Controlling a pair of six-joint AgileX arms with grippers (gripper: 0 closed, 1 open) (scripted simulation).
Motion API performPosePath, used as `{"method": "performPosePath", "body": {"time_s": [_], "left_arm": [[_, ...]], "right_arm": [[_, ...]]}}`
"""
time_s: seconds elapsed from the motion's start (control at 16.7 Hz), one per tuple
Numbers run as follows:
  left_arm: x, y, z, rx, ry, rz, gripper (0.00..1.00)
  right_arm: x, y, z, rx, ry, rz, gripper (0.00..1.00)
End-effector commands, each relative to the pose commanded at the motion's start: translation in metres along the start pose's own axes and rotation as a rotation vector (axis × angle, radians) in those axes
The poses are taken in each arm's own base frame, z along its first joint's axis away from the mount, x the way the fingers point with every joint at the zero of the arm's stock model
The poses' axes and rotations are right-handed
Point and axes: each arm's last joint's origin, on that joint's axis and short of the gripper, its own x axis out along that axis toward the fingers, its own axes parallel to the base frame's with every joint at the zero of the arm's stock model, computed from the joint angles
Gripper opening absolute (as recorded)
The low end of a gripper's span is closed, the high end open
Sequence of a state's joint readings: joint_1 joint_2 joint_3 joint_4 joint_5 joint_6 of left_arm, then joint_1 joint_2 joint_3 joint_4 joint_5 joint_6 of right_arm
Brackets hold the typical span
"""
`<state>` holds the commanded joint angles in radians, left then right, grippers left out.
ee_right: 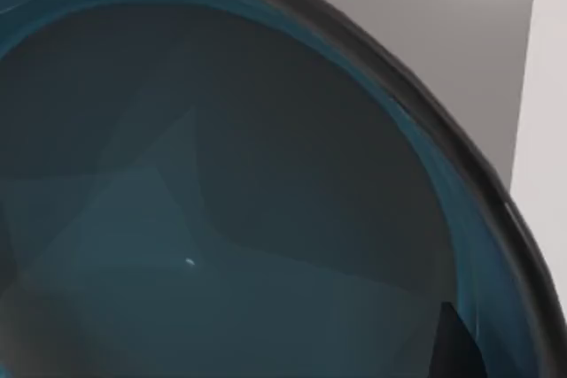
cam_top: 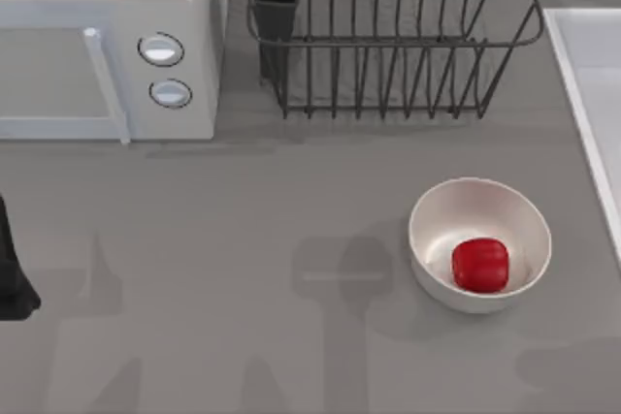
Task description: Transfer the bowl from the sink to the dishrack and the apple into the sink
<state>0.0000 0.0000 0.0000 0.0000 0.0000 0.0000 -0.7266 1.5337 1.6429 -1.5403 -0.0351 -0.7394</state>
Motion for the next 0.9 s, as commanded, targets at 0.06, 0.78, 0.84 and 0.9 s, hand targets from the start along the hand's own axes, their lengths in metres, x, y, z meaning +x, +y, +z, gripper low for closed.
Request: {"method": "performPosePath", "body": {"time_s": [0.06, 0.78, 0.84, 0.9], "left_arm": [[0.000, 0.000, 0.000, 0.000, 0.000, 0.000, 1.00], [0.000, 0.000, 0.000, 0.000, 0.000, 0.000, 1.00], [0.000, 0.000, 0.000, 0.000, 0.000, 0.000, 1.00], [0.000, 0.000, 0.000, 0.000, 0.000, 0.000, 1.00]], "right_arm": [[0.000, 0.005, 0.011, -0.018, -0.018, -0.038, 0.00], [-0.005, 0.248, 0.166, -0.199, -0.790, -0.362, 0.00], [-0.010, 0.278, 0.166, -0.187, -0.882, -0.340, 0.00], [-0.016, 0.306, 0.163, -0.170, -0.973, -0.310, 0.00]]}}
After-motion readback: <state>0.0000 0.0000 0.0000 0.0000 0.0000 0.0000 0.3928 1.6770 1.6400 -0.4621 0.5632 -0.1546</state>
